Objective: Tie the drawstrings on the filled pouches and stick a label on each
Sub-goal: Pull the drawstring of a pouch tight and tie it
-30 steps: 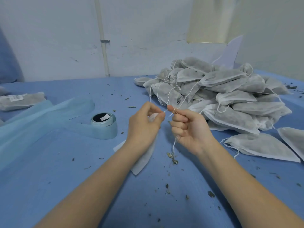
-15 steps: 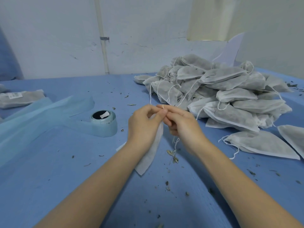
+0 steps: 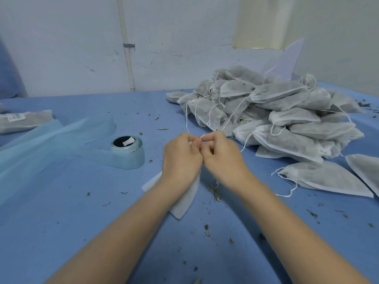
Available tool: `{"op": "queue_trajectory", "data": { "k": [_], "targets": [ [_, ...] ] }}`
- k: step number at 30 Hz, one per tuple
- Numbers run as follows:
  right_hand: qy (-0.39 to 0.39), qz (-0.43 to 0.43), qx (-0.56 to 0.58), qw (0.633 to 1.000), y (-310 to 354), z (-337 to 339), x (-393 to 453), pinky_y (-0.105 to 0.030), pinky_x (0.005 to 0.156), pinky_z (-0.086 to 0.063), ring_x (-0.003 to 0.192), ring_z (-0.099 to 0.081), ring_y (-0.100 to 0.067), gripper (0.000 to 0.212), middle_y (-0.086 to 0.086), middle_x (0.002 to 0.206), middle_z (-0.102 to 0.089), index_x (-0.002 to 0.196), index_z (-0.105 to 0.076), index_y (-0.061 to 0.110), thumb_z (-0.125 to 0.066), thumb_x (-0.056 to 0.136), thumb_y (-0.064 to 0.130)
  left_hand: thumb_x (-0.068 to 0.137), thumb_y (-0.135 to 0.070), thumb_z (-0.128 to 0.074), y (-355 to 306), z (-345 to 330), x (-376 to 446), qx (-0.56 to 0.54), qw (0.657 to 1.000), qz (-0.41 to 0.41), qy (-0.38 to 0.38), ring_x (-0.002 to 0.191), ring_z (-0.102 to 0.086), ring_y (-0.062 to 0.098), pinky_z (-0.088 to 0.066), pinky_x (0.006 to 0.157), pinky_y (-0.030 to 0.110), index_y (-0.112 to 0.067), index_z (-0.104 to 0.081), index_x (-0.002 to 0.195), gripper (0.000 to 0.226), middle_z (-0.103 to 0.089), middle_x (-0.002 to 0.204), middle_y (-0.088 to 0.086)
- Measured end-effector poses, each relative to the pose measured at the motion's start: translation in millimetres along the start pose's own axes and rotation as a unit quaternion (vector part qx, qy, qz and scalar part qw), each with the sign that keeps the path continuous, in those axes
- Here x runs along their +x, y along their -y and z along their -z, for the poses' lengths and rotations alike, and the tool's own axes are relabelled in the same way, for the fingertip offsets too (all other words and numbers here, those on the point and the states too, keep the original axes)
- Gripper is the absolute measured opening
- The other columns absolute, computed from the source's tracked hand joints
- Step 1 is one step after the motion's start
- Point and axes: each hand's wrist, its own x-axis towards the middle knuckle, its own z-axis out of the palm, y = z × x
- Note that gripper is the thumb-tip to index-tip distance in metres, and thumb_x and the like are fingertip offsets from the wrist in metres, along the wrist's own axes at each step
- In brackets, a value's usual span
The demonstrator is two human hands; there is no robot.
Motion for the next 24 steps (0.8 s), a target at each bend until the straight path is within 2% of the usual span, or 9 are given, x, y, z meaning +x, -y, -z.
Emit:
{"op": "queue_trajectory", "data": {
  "k": [5,7,10,12,14,18,20,22,24],
  "targets": [
    [-0.034,-0.034,0.016,0.999,2.1,2.3,1.5,-0.005,0.058,-0.037,0.07,-0.052,-0.009,0.026,-0.005,0.08,-0.064,0.087,-0.034,0.019,-0.059,0.093,0.022,0.096,-0.02,-0.049,5.3,0.6,1.8,-0.034,0.999,0.019,-0.011,0.084,-0.047,0.007,-0.026,0.063,0.013,-0.013,-0.063,0.096,0.016,-0.055,0.084,-0.012],
    [-0.023,-0.051,0.038,0.998,1.3,3.9,0.6,-0.008,0.057,-0.037,0.064,-0.05,-0.004,0.022,0.002,0.07,-0.063,0.083,-0.04,0.025,-0.061,0.092,0.028,0.096,-0.019,-0.05,6.4,1.2,2.7,-0.056,0.998,0.032,-0.013,0.084,-0.048,0.005,-0.03,0.062,0.011,-0.015,-0.064,0.096,0.014,-0.056,0.082,-0.014],
    [-0.002,-0.092,0.109,0.99,-3.5,8.4,1.6,-0.018,0.06,-0.036,0.057,-0.046,-0.003,0.009,0.011,0.064,-0.056,0.081,-0.063,0.027,-0.063,0.089,0.032,0.095,-0.022,-0.051,7.7,3.4,5.4,-0.106,0.993,0.047,-0.008,0.082,-0.054,0.006,-0.035,0.063,0.001,-0.017,-0.064,0.091,0.014,-0.062,0.081,-0.016],
    [0.023,-0.102,0.145,0.984,-6.0,13.1,1.9,-0.018,0.061,-0.035,0.054,-0.047,0.002,0.013,0.019,0.058,-0.057,0.082,-0.073,0.024,-0.065,0.089,0.032,0.095,-0.024,-0.052,9.3,4.8,6.3,-0.133,0.99,0.05,0.001,0.084,-0.056,0.007,-0.037,0.066,0.006,-0.019,-0.064,0.089,0.015,-0.066,0.084,-0.013],
    [0.04,-0.107,0.183,0.976,-6.4,17.3,1.8,-0.01,0.051,-0.032,0.046,-0.046,0.005,0.015,0.023,0.048,-0.052,0.089,-0.076,0.017,-0.066,0.088,0.028,0.094,-0.023,-0.053,10.1,6.0,6.3,-0.167,0.985,0.051,0.014,0.085,-0.058,0.008,-0.04,0.073,0.017,-0.021,-0.064,0.084,0.015,-0.067,0.084,-0.01],
    [0.047,-0.133,0.239,0.961,-7.3,23.3,4.4,-0.013,0.041,-0.025,0.044,-0.028,-0.006,0.027,0.009,0.054,-0.041,0.088,-0.073,-0.003,-0.071,0.083,0.023,0.093,-0.021,-0.056,7.7,12.7,3.2,-0.217,0.972,0.035,0.089,0.076,-0.058,0.003,-0.041,0.076,0.02,-0.019,-0.068,0.083,0.016,-0.065,0.073,-0.013],
    [0.057,-0.145,0.257,0.954,-5.9,25.4,5.2,-0.016,0.041,-0.022,0.046,-0.024,-0.009,0.033,0.003,0.058,-0.036,0.077,-0.064,-0.01,-0.074,0.08,0.022,0.091,-0.025,-0.057,7.3,16.5,1.7,-0.179,0.978,-0.003,0.111,0.073,-0.056,-0.001,-0.041,0.073,0.013,-0.023,-0.068,0.08,0.016,-0.065,0.071,-0.013],
    [0.062,-0.163,0.268,0.947,-5.1,27.0,5.8,-0.019,0.044,-0.02,0.049,-0.023,-0.011,0.027,0.003,0.058,-0.037,0.071,-0.058,0.004,-0.077,0.077,0.022,0.091,-0.027,-0.057,6.8,18.6,0.4,-0.103,0.988,-0.052,0.103,0.068,-0.052,-0.003,-0.036,0.065,0.006,-0.025,-0.067,0.082,0.014,-0.066,0.075,-0.009],
    [0.065,-0.186,0.279,0.94,-6.0,28.2,6.7,-0.024,0.049,-0.017,0.052,-0.022,-0.012,0.021,0.005,0.055,-0.04,0.071,-0.061,0.01,-0.077,0.076,0.023,0.092,-0.024,-0.057,5.6,18.3,0.3,-0.028,0.992,-0.099,0.078,0.068,-0.047,0.002,-0.033,0.064,0.009,-0.021,-0.069,0.089,0.013,-0.063,0.079,-0.007]
  ]
}}
